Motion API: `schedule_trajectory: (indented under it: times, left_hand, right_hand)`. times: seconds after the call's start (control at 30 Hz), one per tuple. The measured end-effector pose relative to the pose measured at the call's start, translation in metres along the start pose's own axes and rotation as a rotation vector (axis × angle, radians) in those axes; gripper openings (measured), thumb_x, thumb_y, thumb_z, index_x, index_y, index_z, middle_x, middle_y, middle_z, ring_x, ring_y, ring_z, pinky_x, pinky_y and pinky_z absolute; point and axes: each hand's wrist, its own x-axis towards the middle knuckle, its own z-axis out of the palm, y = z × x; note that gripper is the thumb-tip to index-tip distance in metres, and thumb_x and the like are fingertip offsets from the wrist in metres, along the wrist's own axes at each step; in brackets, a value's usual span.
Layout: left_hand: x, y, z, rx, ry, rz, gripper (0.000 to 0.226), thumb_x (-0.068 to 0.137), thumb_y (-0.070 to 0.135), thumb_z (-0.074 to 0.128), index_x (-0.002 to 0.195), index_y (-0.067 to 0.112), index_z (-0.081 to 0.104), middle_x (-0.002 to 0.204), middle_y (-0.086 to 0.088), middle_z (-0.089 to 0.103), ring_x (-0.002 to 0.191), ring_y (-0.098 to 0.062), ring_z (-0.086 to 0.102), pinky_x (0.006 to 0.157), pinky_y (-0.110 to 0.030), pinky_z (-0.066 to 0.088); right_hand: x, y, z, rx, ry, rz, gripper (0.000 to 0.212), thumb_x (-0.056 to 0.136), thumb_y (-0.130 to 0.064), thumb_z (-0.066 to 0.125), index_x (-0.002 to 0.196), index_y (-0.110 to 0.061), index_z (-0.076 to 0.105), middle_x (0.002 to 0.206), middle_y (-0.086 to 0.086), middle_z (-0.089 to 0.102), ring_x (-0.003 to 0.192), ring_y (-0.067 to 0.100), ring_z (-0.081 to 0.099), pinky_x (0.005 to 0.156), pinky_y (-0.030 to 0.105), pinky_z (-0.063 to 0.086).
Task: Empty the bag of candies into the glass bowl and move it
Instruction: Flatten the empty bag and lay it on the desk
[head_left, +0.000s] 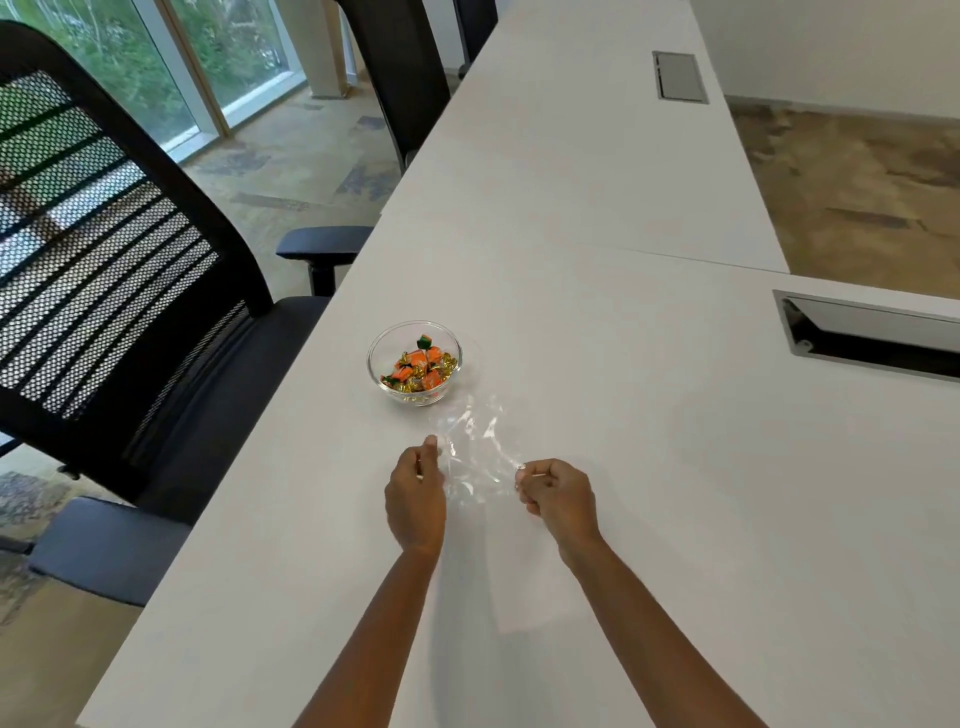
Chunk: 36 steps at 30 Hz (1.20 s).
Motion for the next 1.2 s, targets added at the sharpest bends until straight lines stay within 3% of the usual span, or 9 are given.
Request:
schedule_trajectory:
  times: [0.1, 0.23, 0.47, 0.6, 0.73, 0.83, 0.9, 1.0, 1.2]
  left_hand:
    - [0.012, -0.010, -0.015, 0.113, 0.003, -0.067, 0.034, 0.091, 0.034, 0.050, 0.091, 0.004, 0.066, 0.093, -0.016, 0.070, 0.090, -0.034, 0.061, 0.075, -0.034, 0.045]
    - [0.028, -0.019, -0.035, 0.208, 0.055, -0.074, 0.029, 0.089, 0.033, 0.054, 0.096, 0.007, 0.066, 0.100, -0.015, 0.070, 0.094, -0.034, 0.061, 0.076, -0.033, 0.045]
    - [0.043, -0.035, -0.057, 0.367, 0.088, -0.014, 0.023, 0.090, 0.028, 0.053, 0.100, 0.010, 0.065, 0.102, -0.013, 0.070, 0.092, -0.032, 0.062, 0.074, -0.033, 0.043]
    - [0.043, -0.040, -0.059, 0.437, 0.083, -0.007, 0.023, 0.087, 0.030, 0.057, 0.100, 0.012, 0.064, 0.103, -0.011, 0.069, 0.094, -0.031, 0.061, 0.073, -0.035, 0.044]
    - [0.042, -0.040, -0.061, 0.593, 0.116, 0.110, 0.042, 0.083, 0.039, 0.061, 0.112, 0.010, 0.061, 0.113, -0.017, 0.063, 0.102, -0.036, 0.056, 0.083, -0.045, 0.049]
    - [0.051, -0.031, -0.060, 0.477, 0.147, 0.119, 0.043, 0.087, 0.036, 0.055, 0.120, 0.008, 0.057, 0.124, -0.019, 0.058, 0.113, -0.036, 0.052, 0.094, -0.048, 0.045]
    - [0.062, -0.021, -0.055, 0.326, 0.097, 0.141, 0.043, 0.091, 0.031, 0.049, 0.127, 0.008, 0.050, 0.133, -0.017, 0.052, 0.123, -0.032, 0.047, 0.101, -0.046, 0.041]
    - [0.083, -0.004, -0.044, 0.134, -0.001, 0.132, 0.048, 0.096, 0.030, 0.039, 0.139, 0.008, 0.036, 0.147, -0.013, 0.039, 0.135, -0.028, 0.036, 0.110, -0.041, 0.032]
    - [0.119, 0.018, -0.024, -0.028, -0.160, -0.034, 0.053, 0.099, 0.037, 0.023, 0.146, 0.014, 0.020, 0.157, -0.007, 0.022, 0.144, -0.023, 0.022, 0.117, -0.036, 0.018]
  right_hand:
    - [-0.005, 0.007, 0.018, -0.052, -0.070, 0.047, 0.020, 0.079, 0.001, 0.062, 0.068, -0.015, 0.058, 0.064, 0.004, 0.062, 0.053, 0.010, 0.052, 0.050, 0.018, 0.041]
    - [-0.007, 0.012, 0.047, -0.105, -0.133, 0.065, 0.027, 0.074, -0.002, 0.069, 0.062, -0.019, 0.053, 0.061, 0.005, 0.060, 0.048, 0.010, 0.051, 0.049, 0.017, 0.042]
    - [-0.011, 0.017, 0.080, -0.176, -0.221, 0.070, 0.020, 0.075, 0.003, 0.067, 0.082, -0.008, 0.053, 0.057, 0.001, 0.053, 0.047, 0.012, 0.052, 0.054, 0.022, 0.048]
    - [-0.010, 0.020, 0.079, -0.205, -0.227, 0.084, 0.020, 0.076, -0.001, 0.069, 0.082, -0.008, 0.051, 0.064, 0.002, 0.053, 0.046, 0.012, 0.052, 0.047, 0.017, 0.047]
    - [0.000, 0.012, 0.065, -0.354, -0.168, -0.007, 0.018, 0.080, -0.021, 0.068, 0.074, -0.015, 0.052, 0.084, 0.009, 0.061, 0.070, 0.025, 0.057, 0.071, 0.034, 0.051]
    - [0.015, -0.004, 0.052, -0.392, -0.027, -0.117, 0.025, 0.088, -0.028, 0.057, 0.095, -0.004, 0.062, 0.097, 0.017, 0.070, 0.088, 0.030, 0.064, 0.079, 0.031, 0.049]
    - [0.029, -0.019, 0.050, -0.321, 0.016, -0.165, 0.030, 0.093, -0.028, 0.050, 0.101, -0.002, 0.061, 0.104, 0.021, 0.069, 0.088, 0.028, 0.062, 0.081, 0.035, 0.049]
    - [0.049, -0.042, 0.057, -0.209, -0.020, -0.180, 0.033, 0.096, -0.031, 0.041, 0.114, -0.008, 0.057, 0.120, 0.016, 0.062, 0.092, 0.023, 0.055, 0.092, 0.038, 0.047]
    - [0.078, -0.069, 0.082, -0.097, -0.106, -0.122, 0.047, 0.099, -0.038, 0.026, 0.140, -0.017, 0.037, 0.148, 0.007, 0.040, 0.132, 0.023, 0.040, 0.112, 0.037, 0.029]
